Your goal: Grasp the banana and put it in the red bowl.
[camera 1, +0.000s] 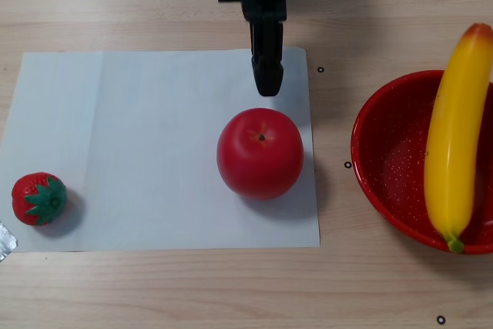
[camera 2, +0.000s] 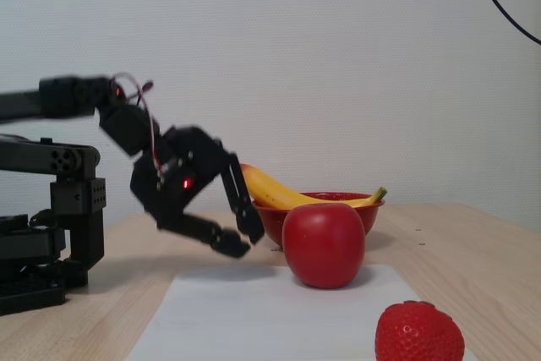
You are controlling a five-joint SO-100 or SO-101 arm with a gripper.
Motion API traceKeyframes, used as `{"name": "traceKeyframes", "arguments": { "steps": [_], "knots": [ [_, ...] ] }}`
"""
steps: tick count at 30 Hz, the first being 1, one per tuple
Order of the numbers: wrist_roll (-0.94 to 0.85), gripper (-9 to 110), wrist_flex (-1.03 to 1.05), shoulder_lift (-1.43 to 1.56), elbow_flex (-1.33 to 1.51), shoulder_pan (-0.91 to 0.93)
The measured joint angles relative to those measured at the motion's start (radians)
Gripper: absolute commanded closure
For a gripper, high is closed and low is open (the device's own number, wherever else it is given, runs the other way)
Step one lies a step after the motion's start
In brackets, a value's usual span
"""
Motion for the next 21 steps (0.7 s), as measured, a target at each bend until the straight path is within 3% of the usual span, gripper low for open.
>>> {"name": "traceKeyframes", "arguments": {
  "steps": [8,21],
  "knots": [
    [0.032,101,-0.112,0.155,0.181,0.003],
    [0.018,101,0.227,0.187,0.181,0.032]
  ]
}}
